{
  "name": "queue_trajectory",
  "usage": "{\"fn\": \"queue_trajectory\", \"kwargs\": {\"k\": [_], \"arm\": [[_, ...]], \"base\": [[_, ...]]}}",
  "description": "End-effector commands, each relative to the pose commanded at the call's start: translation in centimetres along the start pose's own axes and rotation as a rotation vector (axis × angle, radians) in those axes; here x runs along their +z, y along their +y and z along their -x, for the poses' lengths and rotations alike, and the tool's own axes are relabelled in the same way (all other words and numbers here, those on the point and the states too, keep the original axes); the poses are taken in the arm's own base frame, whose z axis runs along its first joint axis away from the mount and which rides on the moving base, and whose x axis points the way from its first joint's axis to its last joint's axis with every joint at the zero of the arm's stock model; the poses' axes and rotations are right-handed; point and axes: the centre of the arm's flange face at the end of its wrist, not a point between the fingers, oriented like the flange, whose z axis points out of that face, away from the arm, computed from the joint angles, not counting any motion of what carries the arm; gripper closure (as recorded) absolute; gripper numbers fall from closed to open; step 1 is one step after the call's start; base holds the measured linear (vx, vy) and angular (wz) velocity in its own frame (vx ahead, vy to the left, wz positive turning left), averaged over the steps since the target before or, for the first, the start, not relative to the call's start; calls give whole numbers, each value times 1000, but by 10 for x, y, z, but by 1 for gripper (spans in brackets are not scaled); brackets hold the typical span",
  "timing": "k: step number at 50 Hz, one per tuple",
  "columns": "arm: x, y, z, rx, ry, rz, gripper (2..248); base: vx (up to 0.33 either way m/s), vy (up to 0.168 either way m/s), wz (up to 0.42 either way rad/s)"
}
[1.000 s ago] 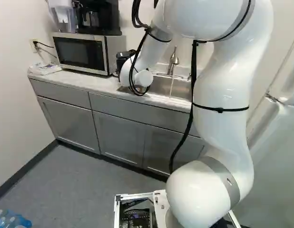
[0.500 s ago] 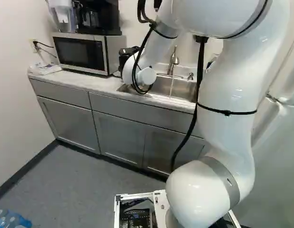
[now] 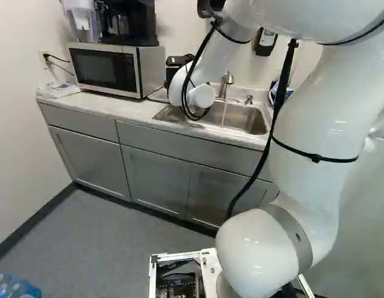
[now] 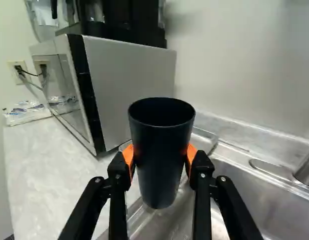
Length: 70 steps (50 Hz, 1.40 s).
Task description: Rinse the cup and place it in the tray
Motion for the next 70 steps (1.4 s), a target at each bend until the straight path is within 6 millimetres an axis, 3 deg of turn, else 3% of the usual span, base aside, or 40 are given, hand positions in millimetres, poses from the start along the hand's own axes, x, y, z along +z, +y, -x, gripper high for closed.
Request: {"fn": "queue_trajectory", "kwargs": {"k": [31, 47, 70], "arm": [[-25, 50, -26, 69, 23, 146, 130], [-30, 75, -23, 92, 16, 209, 130], [-35, 105, -1, 95, 0, 270, 130]], "base": [[0, 0, 0], [0, 0, 0], [0, 0, 0]]}}
